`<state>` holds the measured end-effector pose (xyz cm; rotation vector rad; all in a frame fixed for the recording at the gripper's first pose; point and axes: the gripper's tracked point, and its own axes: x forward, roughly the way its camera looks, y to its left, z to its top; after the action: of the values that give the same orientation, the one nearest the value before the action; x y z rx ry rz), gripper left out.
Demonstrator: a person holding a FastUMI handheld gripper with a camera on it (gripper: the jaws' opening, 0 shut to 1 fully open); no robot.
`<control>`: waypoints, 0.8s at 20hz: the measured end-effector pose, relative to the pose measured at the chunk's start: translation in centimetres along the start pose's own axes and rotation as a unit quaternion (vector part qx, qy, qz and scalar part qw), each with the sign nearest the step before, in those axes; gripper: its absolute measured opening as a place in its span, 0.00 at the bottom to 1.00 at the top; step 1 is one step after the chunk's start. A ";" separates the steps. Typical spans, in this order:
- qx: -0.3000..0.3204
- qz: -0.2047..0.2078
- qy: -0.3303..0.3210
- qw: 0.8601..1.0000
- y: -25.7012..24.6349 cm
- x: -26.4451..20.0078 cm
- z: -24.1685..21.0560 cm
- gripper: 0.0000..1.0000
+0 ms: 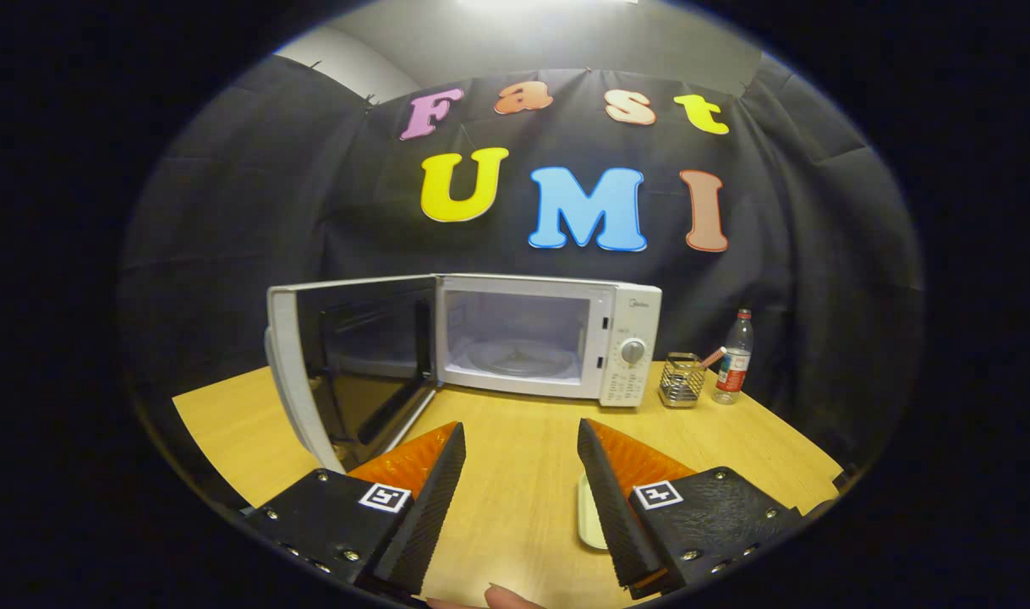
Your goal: Open the microwave, put the food inside, and close the microwave door.
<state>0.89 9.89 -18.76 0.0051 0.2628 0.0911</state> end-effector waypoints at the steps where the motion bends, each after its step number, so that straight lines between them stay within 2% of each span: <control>1: 0.000 -0.001 0.014 1.000 -1.4 0.3 -0.6 0.81; 6: -0.009 0.010 0.047 0.999 -6.9 1.4 -1.9 0.81; 8: -0.021 0.010 0.073 0.997 -8.8 1.9 -4.0 0.81; 11: 0.013 0.037 0.124 0.992 -9.5 2.5 -7.7 0.81; 13: 0.019 0.036 0.145 0.989 -10.0 3.2 -9.0 0.81; 16: -0.007 0.018 0.161 0.987 -11.2 4.3 -10.6 0.81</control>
<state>3.27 -0.94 -30.25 -0.0186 0.5857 0.1290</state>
